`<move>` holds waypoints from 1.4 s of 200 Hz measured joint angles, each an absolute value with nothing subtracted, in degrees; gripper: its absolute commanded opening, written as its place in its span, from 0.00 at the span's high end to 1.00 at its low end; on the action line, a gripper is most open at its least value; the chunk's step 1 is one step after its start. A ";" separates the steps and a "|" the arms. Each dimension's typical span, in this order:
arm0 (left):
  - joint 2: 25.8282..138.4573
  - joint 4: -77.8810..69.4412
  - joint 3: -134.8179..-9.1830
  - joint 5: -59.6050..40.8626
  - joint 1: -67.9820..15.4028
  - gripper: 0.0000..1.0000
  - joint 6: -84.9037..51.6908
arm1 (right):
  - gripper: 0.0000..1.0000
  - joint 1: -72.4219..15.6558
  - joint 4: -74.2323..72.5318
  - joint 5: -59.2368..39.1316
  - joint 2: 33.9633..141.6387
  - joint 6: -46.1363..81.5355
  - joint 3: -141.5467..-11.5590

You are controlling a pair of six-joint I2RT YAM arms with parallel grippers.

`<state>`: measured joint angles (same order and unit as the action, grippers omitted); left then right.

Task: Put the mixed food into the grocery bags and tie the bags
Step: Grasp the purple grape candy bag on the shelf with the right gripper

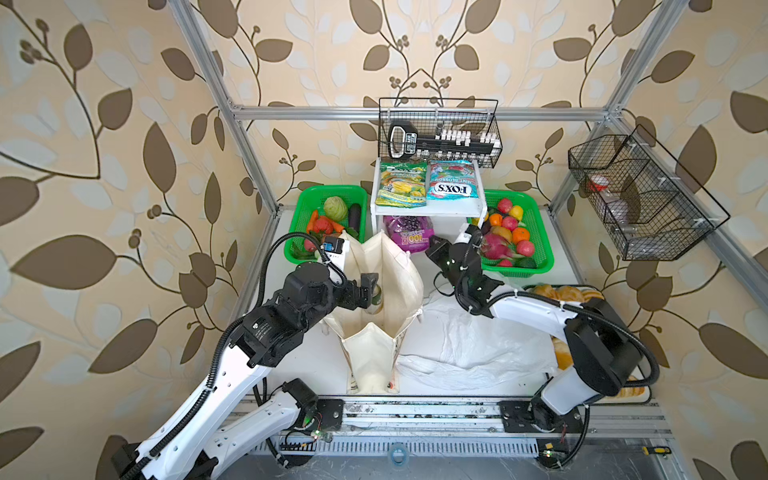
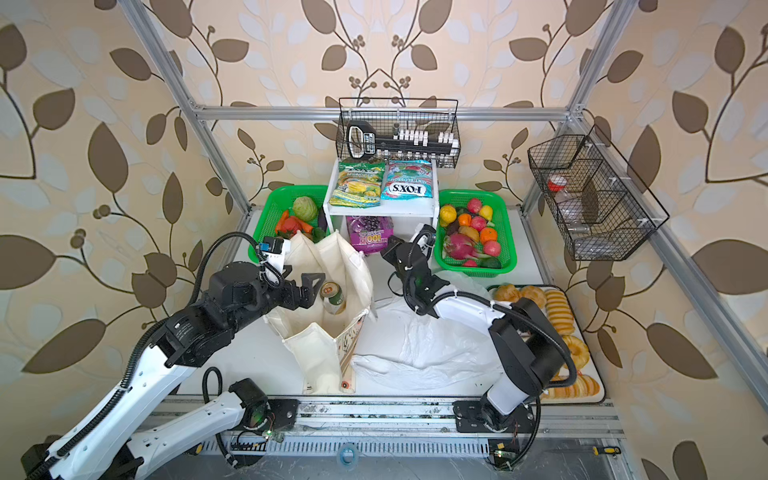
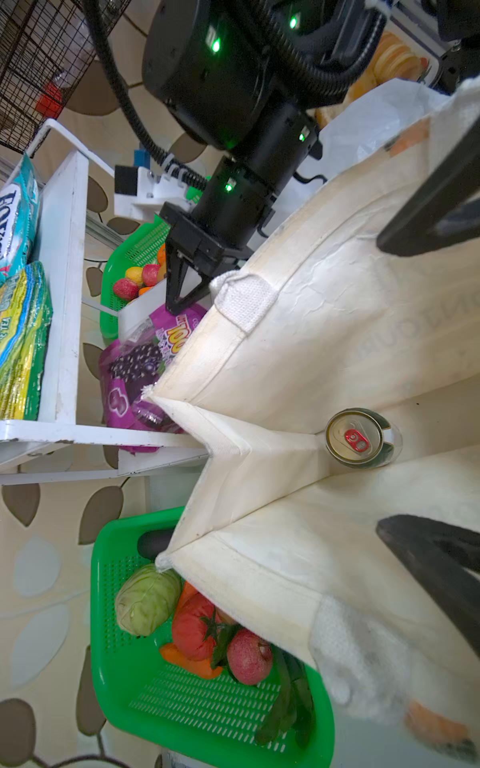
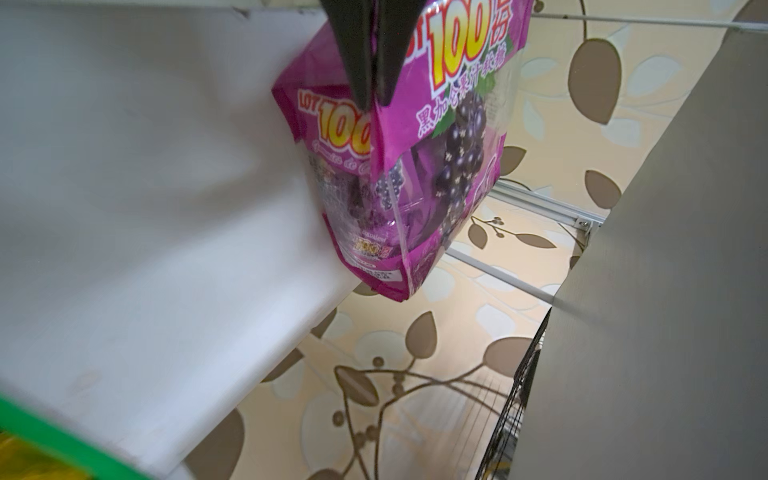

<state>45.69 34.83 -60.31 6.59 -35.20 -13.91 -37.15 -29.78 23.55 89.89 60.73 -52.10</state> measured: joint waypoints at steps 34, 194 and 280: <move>45.67 34.81 -60.31 6.61 -35.20 0.01 -13.93 | 0.94 -36.64 -26.89 27.07 81.28 60.84 -45.15; 45.67 34.48 -60.27 6.57 -35.20 0.01 -15.03 | 0.20 -30.17 -25.91 8.16 79.07 73.69 -42.74; 44.84 34.52 -60.12 6.61 -35.20 0.01 -15.03 | 0.10 -32.99 -26.57 10.35 82.89 81.54 -42.74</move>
